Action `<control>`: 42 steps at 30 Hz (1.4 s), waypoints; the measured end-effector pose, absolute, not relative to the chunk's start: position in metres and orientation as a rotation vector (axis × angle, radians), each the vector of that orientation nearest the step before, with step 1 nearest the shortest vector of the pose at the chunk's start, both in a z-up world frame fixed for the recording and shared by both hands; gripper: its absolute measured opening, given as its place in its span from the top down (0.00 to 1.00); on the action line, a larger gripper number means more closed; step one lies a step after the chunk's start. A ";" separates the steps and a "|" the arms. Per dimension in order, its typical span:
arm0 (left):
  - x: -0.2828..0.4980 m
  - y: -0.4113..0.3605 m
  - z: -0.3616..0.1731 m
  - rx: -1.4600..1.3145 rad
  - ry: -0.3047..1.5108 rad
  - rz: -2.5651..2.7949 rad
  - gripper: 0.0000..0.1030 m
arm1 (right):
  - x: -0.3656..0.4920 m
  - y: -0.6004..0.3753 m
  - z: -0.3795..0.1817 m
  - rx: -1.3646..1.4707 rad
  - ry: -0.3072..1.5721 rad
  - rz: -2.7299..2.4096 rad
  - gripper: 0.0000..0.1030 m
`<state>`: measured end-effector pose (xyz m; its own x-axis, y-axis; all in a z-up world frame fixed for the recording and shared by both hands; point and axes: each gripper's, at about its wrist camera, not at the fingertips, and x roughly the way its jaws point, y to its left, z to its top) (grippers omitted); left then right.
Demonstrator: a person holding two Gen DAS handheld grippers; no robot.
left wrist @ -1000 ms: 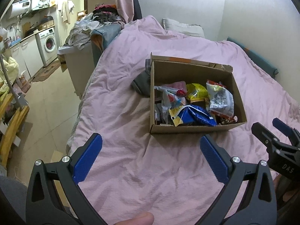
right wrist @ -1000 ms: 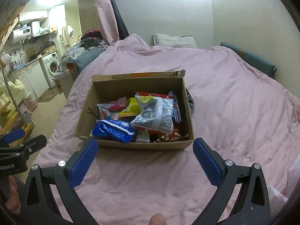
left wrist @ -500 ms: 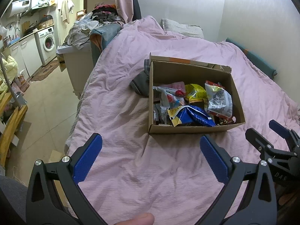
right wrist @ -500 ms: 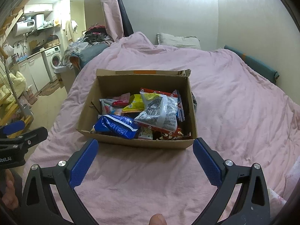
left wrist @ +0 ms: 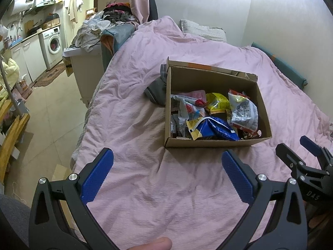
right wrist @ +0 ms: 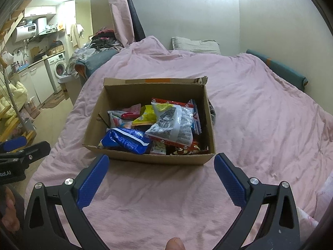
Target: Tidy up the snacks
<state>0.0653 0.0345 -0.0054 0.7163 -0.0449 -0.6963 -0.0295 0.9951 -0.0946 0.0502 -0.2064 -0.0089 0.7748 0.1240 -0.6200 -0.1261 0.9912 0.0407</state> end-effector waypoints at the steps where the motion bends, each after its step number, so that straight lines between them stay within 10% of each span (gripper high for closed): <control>1: 0.065 0.035 -0.006 -0.103 0.773 -0.008 0.00 | 0.050 -0.207 -0.009 -0.002 0.671 0.132 0.00; 42: 0.064 0.041 -0.008 -0.115 0.775 0.005 0.00 | 0.045 -0.212 -0.005 0.006 0.647 0.120 0.00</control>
